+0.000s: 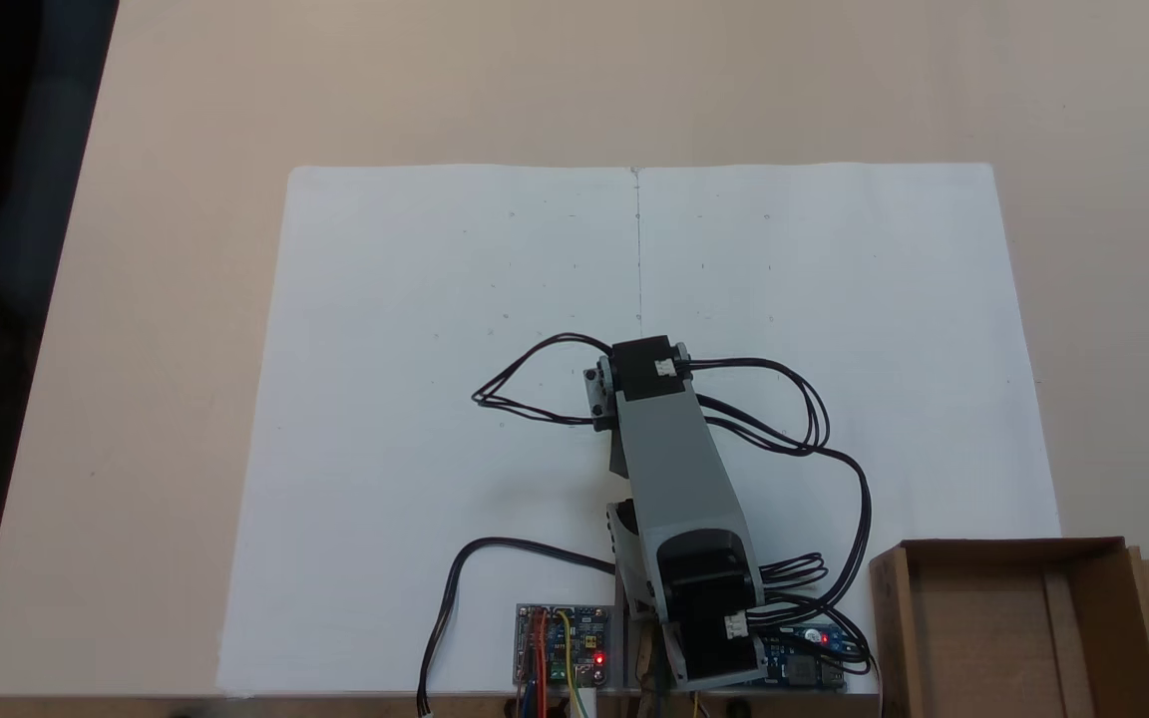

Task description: Grasp a green dice and put it in the bin.

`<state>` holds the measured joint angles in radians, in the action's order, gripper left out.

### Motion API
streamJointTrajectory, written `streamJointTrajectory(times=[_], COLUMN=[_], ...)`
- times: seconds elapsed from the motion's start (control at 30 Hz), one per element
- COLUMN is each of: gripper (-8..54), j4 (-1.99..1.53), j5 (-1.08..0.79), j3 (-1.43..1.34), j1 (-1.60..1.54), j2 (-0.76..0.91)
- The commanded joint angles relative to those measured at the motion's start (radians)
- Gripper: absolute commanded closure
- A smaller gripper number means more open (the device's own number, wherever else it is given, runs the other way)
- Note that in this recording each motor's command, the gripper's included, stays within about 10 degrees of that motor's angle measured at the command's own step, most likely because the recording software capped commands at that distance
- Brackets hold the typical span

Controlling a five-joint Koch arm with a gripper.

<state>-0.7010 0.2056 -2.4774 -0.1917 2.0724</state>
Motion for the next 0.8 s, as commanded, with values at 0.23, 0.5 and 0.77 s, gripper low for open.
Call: streamJointTrajectory(times=[0.23, 0.5, 0.77], gripper=[2.5, 2.5, 2.5], j4=[0.061, 0.071, 0.083], j5=[0.063, 0.061, 0.06], j3=[0.003, 0.002, 0.002], j1=[-0.014, -0.014, -0.014], j2=[-0.035, -0.072, -0.098])
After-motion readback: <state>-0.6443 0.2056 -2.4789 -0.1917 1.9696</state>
